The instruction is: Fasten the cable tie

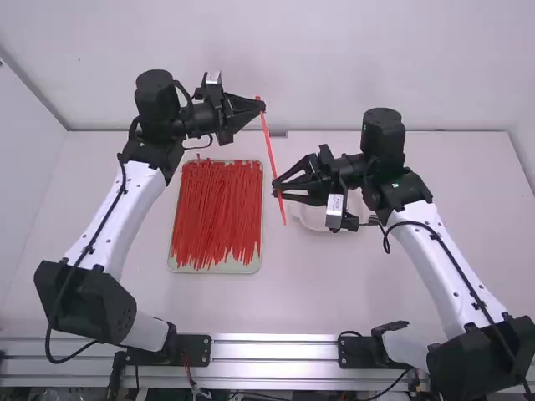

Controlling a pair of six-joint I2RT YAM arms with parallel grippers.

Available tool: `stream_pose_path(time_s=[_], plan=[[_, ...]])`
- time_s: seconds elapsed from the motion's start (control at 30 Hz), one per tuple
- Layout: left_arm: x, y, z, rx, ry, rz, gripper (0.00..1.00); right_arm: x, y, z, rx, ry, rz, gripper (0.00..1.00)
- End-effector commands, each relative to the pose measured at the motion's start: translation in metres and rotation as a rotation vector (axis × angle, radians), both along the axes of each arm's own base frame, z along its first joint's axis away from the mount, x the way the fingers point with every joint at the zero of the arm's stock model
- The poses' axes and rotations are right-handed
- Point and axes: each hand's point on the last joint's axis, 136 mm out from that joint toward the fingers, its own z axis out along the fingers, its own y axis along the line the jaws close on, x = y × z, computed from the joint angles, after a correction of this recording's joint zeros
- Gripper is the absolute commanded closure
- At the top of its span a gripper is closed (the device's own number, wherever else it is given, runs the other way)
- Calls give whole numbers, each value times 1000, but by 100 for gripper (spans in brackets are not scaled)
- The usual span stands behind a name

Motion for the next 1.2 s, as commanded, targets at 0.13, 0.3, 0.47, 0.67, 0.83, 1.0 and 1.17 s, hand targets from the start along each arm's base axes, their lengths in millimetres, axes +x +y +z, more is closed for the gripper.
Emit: stream_pose_path(time_s=[0.13, 0.3, 0.47, 0.67, 0.83, 1.0, 1.17], plan=[[-2, 0, 3, -4, -5, -4, 98, -3, 0, 8, 9, -9, 19, 82], [-2, 0, 3, -4, -5, -4, 98, -3, 0, 8, 9, -9, 21, 83], [-2, 0, 3, -3, -8, -3, 98, -3, -1, 8, 8, -6, 19, 100], [-4, -1, 2, 39, -100, -17, 98, -6, 2, 7, -39, 144, 32, 100], [-4, -1, 0, 179, -403, -27, 98, -9, 7, 15, -148, 471, 49, 100], [-10, -3, -5, 273, -617, -76, 98, -11, 11, 20, -258, 793, 56, 100], [-17, -6, -4, 293, -720, -118, 98, 18, 13, 28, -260, 1074, -95, 100]])
